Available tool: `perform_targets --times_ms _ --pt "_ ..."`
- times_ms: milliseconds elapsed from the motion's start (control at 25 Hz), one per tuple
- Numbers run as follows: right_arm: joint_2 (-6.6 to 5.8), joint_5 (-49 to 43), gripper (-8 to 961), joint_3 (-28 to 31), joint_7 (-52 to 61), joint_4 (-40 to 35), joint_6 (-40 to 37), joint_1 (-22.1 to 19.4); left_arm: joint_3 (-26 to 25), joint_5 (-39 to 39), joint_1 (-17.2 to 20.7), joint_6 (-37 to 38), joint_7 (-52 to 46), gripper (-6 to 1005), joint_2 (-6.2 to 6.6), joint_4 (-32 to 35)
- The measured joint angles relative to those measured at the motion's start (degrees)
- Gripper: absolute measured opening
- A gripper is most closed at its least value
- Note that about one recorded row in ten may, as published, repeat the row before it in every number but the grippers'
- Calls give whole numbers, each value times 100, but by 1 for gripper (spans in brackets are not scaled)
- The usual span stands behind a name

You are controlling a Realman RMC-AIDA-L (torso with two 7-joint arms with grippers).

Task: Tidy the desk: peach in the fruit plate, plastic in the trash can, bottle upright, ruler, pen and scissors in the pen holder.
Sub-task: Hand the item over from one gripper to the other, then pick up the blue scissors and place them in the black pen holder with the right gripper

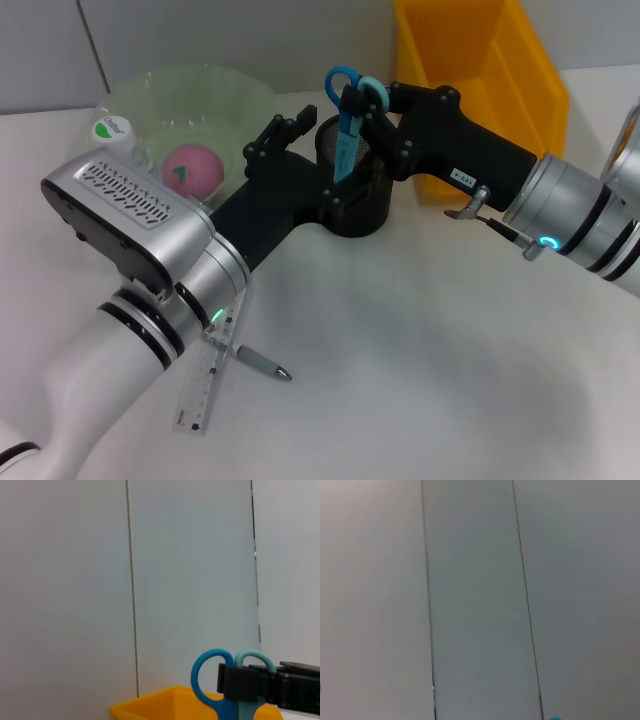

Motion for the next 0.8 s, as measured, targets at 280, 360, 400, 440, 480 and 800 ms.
perform_targets --times_ms 280,360,400,440,480,800 --pt "-20 167 87 17 0 -86 -89 -16 9 8 94 35 -147 818 34 -2" --pt "-26 291 87 20 2 -190 -96 -42 6 63 166 52 -265 818 55 18" --pt "-26 291 88 20 2 -190 -96 -42 6 63 166 52 -265 818 55 18" --pt "-29 344 88 22 5 -221 -97 -52 -192 853 481 116 -931 818 94 69" --pt "-32 390 89 24 5 -254 -97 -63 -192 853 481 116 -931 818 94 69" --pt "-39 553 92 129 5 -483 -50 -123 -799 2894 941 1034 -2910 818 422 82"
